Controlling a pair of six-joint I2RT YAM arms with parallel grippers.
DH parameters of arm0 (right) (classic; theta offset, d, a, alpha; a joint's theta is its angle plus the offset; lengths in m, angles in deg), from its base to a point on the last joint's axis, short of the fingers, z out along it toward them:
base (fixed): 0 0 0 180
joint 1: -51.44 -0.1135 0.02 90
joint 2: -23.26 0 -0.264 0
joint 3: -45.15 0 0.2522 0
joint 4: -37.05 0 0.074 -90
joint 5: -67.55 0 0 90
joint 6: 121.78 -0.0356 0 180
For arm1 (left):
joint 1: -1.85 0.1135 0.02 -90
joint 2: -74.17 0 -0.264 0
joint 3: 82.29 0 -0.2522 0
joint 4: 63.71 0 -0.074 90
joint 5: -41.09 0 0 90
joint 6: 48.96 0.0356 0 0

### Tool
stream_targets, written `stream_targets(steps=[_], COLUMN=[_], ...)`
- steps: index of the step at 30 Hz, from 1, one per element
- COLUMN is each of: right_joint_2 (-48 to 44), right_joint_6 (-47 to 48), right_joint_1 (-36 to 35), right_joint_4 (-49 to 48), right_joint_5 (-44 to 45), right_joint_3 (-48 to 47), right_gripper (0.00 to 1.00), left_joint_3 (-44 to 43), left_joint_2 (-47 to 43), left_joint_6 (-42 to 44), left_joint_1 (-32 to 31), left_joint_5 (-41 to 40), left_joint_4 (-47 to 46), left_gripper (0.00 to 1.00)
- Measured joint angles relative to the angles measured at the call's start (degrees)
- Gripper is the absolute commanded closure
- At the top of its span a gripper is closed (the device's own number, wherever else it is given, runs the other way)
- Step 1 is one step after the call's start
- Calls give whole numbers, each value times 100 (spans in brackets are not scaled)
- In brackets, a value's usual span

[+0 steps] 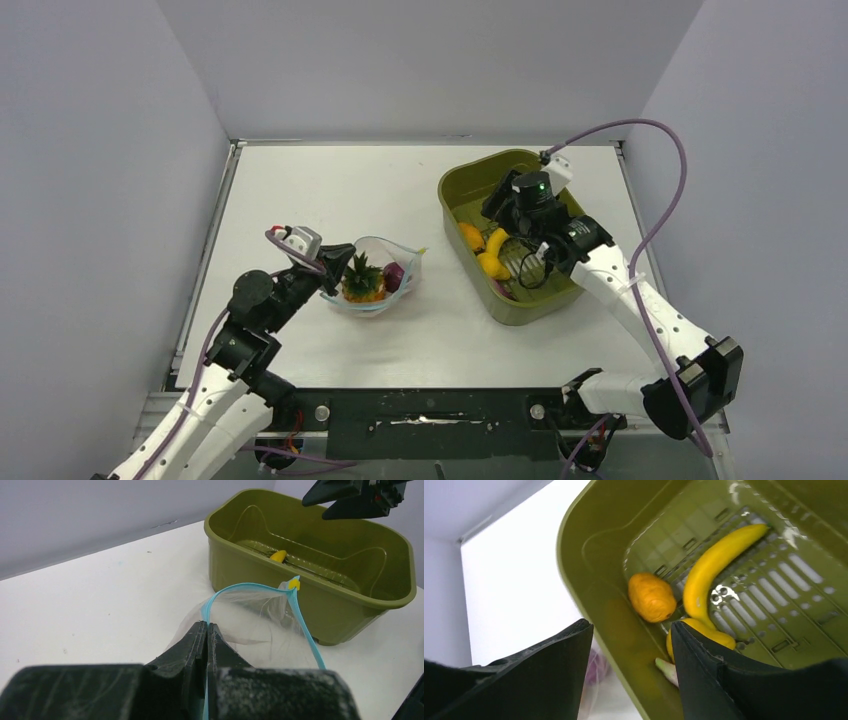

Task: Place the food in the zip-top bag and seal the zipper
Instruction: Move the bin to the center of the board, then pick up the fake fruit from the bin.

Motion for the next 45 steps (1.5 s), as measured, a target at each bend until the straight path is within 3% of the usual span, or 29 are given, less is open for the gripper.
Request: stream_targets(steps=[6,17,32,45], right_joint_2=[529,2120,3213,3768], right_joint_6=[-946,-1950,-3093,-3344], right_joint_1=[599,1484,1648,1648], right_joint_4=[745,1403,1504,1711], right_joint_5=[560,564,319,216], right_joint_3=[-468,-942,-1414,-1775], right_gripper=[40,38,39,44], left_joint_3=[33,11,-166,-166], left_joint_2=[-136,-157,-260,-420], left_joint_6=[138,-79,-315,-389], left_joint_1=[0,0,0,0], left_joint_5=[4,85,590,605], left_joint_4=[2,74,667,778], left_gripper=[100,100,100,100])
